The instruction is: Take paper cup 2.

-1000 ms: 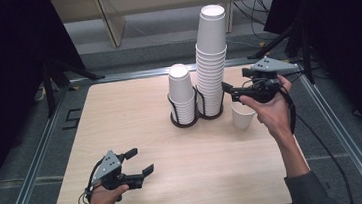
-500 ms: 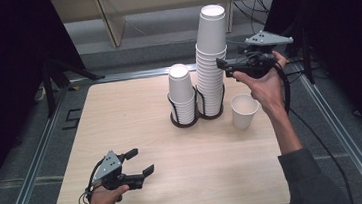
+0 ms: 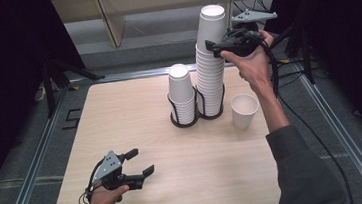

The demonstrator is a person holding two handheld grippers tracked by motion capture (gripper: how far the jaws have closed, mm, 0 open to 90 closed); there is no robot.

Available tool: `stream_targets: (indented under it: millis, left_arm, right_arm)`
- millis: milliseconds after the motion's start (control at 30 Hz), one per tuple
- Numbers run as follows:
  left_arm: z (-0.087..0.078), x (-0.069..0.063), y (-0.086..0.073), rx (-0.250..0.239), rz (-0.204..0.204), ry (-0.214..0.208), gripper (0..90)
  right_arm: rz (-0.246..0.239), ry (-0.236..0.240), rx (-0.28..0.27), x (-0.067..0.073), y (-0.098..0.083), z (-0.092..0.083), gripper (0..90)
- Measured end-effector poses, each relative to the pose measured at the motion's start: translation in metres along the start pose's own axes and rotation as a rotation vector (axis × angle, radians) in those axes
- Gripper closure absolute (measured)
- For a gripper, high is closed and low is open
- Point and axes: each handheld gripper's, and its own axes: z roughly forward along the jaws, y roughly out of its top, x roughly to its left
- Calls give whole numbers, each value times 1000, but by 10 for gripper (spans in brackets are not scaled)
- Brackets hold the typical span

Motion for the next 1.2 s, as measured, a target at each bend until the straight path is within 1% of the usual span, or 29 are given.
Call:
stream_targets:
  millis: [33,100,133,167,200,233,267,300,400,467,567,600,667,700,767,800,900,933,1000,1100,1200]
  left_arm:
    - [0,0,0,-1,0,-1,146]
    - [0,0,0,-1,1,0,146]
    - [0,0,0,-4,0,-3,146]
    - [0,0,0,-4,0,-3,146]
    - [0,0,0,-4,0,-3,146]
    - [0,0,0,-5,0,-3,146]
    - [0,0,0,-4,1,-3,145]
    - [0,0,0,-4,1,-4,145]
    - [0,0,0,-4,0,-4,146]
    - [0,0,0,-7,2,-5,146]
    - [0,0,0,-9,-1,-6,146]
    - [0,0,0,-9,0,-6,146]
    - [0,0,0,-14,1,-7,146]
    - [0,0,0,-17,1,-9,146]
    - [1,0,0,-23,0,-12,146]
    - [0,0,0,-12,2,-6,146]
    - [0,0,0,-8,0,-5,146]
    - [0,0,0,-8,1,-5,146]
    - [0,0,0,-9,1,-5,146]
    - [0,0,0,-9,1,-4,146]
    - [0,-1,0,-6,6,-5,146]
  right_arm:
    - [10,-2,3,0,2,2,152]
    - [0,-9,-3,-1,5,6,152]
    - [9,-7,1,-1,6,9,152]
    - [2,-12,-6,-1,7,11,152]
    - [7,-7,-6,-1,9,13,150]
    - [31,-4,-9,0,10,15,150]
    - [12,-9,-15,-2,11,17,150]
    - [24,-7,-13,-2,11,19,150]
    - [33,-10,1,-4,12,25,150]
    - [43,-3,0,-5,12,28,149]
    - [34,-1,12,-4,13,33,141]
    - [24,-10,26,-4,13,33,151]
    - [47,-1,27,-4,14,34,159]
    - [43,-2,31,-4,15,34,164]
    - [38,-4,19,-5,16,32,172]
    - [42,-3,21,-5,17,31,176]
    - [52,1,-24,-6,22,26,183]
    - [55,3,-29,-6,25,24,184]
    - [47,-6,-39,-5,31,20,185]
    - [39,-13,-67,-5,40,13,188]
    - [40,-23,-70,-3,48,9,190]
